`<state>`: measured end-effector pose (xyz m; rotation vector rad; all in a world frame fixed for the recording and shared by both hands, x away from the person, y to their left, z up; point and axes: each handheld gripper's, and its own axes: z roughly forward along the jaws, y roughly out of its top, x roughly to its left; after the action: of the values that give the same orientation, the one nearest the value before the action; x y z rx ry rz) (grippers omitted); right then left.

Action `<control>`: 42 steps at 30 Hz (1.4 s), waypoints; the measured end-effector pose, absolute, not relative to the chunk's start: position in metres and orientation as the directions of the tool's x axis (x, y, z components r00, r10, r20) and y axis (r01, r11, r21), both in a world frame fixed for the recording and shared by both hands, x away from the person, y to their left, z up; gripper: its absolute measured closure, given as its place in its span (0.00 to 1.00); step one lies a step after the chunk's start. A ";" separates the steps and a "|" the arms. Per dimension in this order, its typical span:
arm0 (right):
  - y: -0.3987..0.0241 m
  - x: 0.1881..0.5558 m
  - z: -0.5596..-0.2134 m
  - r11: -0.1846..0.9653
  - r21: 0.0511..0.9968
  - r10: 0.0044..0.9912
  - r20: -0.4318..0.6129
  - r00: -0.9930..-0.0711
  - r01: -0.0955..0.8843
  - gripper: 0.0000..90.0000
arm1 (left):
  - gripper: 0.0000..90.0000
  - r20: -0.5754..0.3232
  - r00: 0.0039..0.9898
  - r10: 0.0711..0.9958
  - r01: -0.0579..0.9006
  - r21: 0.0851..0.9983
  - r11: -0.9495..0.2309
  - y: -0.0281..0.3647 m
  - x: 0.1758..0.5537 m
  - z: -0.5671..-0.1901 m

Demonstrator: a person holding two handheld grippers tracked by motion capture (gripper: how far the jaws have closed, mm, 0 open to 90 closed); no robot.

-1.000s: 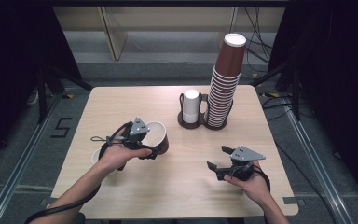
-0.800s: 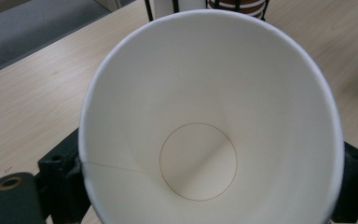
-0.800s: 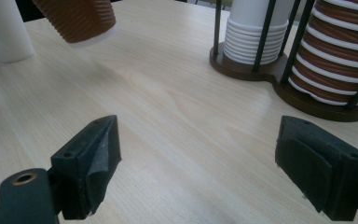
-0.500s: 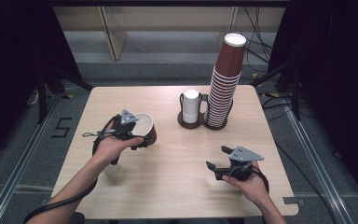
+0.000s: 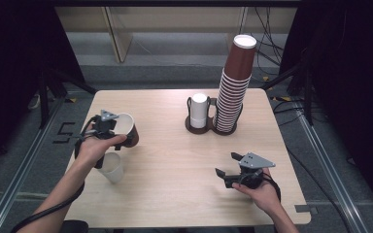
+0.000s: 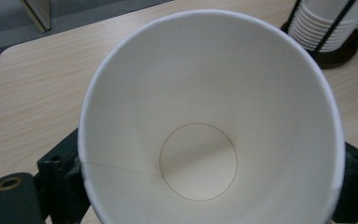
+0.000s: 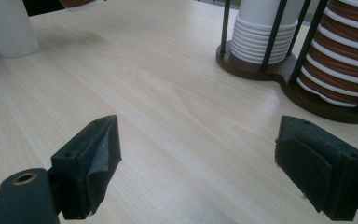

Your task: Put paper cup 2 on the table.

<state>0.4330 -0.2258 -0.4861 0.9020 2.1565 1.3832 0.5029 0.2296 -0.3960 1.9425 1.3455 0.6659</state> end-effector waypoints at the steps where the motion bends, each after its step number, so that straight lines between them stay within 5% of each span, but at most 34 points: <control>1: -0.226 0.433 -0.486 0.294 0.910 0.714 -0.005 -0.700 0.293 0.17 | 0.12 0.032 0.324 0.945 0.601 0.765 -0.232 0.235 0.502 -0.396; 23: -0.226 0.433 -0.486 0.287 0.915 0.721 -0.012 -0.693 0.282 0.17 | 0.11 0.012 0.147 0.989 0.697 0.708 -0.112 0.313 0.478 -0.423; 42: -0.225 0.431 -0.487 0.286 0.907 0.719 0.011 -0.694 0.310 0.17 | 0.10 0.030 0.157 0.987 0.708 0.693 -0.134 0.316 0.479 -0.443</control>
<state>0.4314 -0.2252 -0.4868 0.9254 2.1589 1.3843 0.4790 0.3158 -0.4429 1.9059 1.6064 0.6809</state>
